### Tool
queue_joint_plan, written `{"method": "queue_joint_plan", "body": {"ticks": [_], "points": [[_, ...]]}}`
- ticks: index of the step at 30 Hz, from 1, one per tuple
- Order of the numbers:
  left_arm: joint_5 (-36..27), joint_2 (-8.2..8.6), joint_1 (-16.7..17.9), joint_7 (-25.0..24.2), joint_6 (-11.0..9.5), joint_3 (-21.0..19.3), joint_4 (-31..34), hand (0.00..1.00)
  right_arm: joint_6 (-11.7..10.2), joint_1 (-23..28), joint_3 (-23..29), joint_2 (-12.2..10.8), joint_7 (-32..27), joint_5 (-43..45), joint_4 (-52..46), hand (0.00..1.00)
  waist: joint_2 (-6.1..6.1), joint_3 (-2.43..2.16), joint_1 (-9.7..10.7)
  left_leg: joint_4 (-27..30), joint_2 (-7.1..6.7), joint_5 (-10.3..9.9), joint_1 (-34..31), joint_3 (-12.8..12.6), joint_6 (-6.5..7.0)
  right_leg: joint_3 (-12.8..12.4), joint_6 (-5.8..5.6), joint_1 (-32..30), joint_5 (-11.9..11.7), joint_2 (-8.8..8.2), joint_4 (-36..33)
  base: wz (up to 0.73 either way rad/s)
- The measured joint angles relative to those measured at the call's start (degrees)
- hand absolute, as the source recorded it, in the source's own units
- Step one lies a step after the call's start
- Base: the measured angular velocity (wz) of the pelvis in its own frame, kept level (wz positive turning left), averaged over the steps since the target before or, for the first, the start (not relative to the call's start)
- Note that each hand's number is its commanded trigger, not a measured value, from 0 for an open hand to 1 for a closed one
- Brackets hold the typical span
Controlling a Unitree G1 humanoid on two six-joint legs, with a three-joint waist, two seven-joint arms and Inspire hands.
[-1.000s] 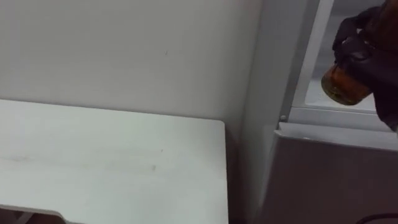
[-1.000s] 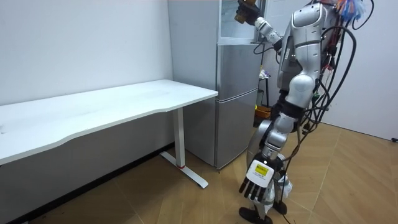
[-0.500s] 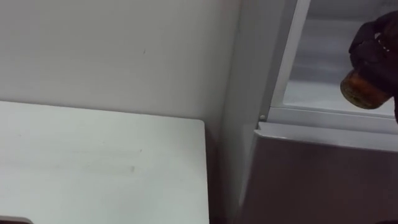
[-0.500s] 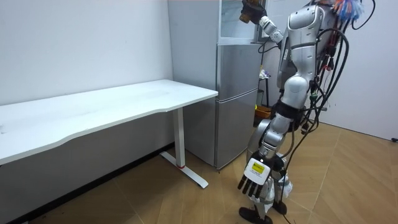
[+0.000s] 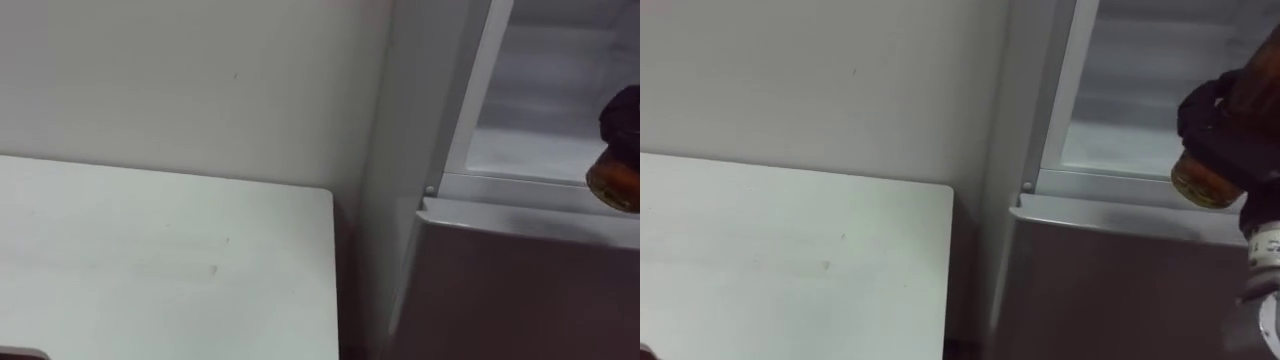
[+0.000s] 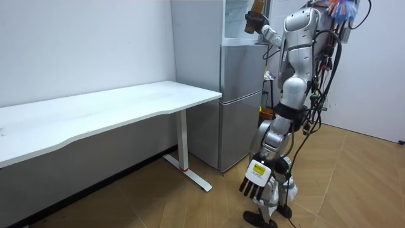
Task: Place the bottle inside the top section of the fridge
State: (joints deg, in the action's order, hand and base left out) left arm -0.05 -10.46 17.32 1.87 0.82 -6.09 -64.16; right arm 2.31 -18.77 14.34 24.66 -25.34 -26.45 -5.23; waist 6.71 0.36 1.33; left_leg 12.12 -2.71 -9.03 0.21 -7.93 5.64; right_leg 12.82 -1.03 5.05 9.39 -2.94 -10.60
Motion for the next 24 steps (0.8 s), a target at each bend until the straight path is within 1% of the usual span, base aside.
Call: {"method": "queue_joint_plan", "body": {"ticks": [5,6,9,11,12,13,15,17,19,24], "points": [[1.4,0.0,0.3,0.0,0.1,0.0,0.1,0.0,0.1,0.0,0.0,0.1,-2.2,0.1,3.7,1.0,0.46,0.24,-1.5,0.0,-0.08,-0.1,-0.2,0.1,-0.06,0.0,0.01,-0.2,0.4,-0.01,0.1,0.0],[1.7,0.0,0.5,0.0,0.1,0.0,0.3,0.0,0.1,-0.1,0.0,0.7,-2.3,0.0,4.6,1.0,0.5,0.23,-1.8,0.0,-0.09,-0.1,-0.3,0.1,-0.05,0.1,0.0,-0.2,0.4,-0.01,0.2,0.07],[2.0,-0.04,0.7,0.0,0.2,-0.6,0.3,0.0,0.3,-1.8,-0.1,2.8,-2.3,0.1,8.3,1.0,0.55,0.18,-2.0,0.5,-0.09,-0.1,-0.8,0.4,-0.02,1.4,0.0,-0.2,0.4,-0.21,0.3,0.11],[2.0,-0.21,1.1,0.0,0.2,-0.7,0.2,0.0,0.3,-3.3,-0.2,3.4,-2.6,0.1,10.2,1.0,0.47,0.13,-2.4,0.6,-0.07,-0.1,-0.8,0.5,-0.04,1.6,0.0,-0.2,0.4,-0.22,0.3,0.03],[2.0,-0.21,1.2,0.0,0.2,-0.9,0.0,0.0,0.3,-4.2,-0.2,4.0,-2.8,0.2,11.7,1.0,0.37,0.06,-3.1,0.5,-0.05,-0.2,-0.7,0.4,-0.06,1.6,0.01,-0.2,0.4,-0.21,0.2,0.0],[2.0,-0.2,1.2,0.0,0.3,-1.0,0.0,0.0,0.3,-4.7,-0.2,4.3,-3.0,0.2,12.6,1.0,0.3,0.02,-3.1,0.5,-0.04,-0.2,-0.7,0.4,-0.07,1.7,0.01,-0.2,0.4,-0.22,0.1,0.0],[2.3,-0.19,1.4,0.0,0.4,-1.7,-0.2,0.0,0.5,-6.9,-0.4,5.2,-4.3,0.3,15.3,1.0,0.09,-0.14,-3.6,0.5,0.01,-0.2,-0.8,0.5,-0.07,2.0,0.02,-0.1,0.4,-0.23,-0.2,0.0],[2.9,-0.21,1.7,0.0,0.4,-2.3,-0.3,0.0,0.5,-8.2,-0.7,5.4,-5.3,0.3,16.2,1.0,-0.08,-0.26,-3.6,0.3,0.03,-0.2,-0.7,0.5,-0.09,2.6,0.03,0.0,0.4,-0.27,-0.2,0.0],[3.0,-0.22,2.2,0.0,0.4,-2.2,-0.2,0.0,0.4,-8.9,-1.8,5.5,-7.2,0.3,16.3,1.0,-0.15,-0.37,-3.9,0.2,0.04,-0.2,-0.8,0.6,-0.09,4.0,0.04,0.0,0.4,-0.46,-0.4,0.0],[3.0,-0.29,2.3,0.0,0.4,-2.2,-0.3,0.0,0.4,-9.0,-2.3,5.5,-9.5,0.1,16.5,1.0,0.08,-0.38,-4.1,0.7,-0.22,-0.2,-1.4,1.9,-0.03,6.7,0.02,-0.1,0.4,-0.93,-1.2,0.1]]}}
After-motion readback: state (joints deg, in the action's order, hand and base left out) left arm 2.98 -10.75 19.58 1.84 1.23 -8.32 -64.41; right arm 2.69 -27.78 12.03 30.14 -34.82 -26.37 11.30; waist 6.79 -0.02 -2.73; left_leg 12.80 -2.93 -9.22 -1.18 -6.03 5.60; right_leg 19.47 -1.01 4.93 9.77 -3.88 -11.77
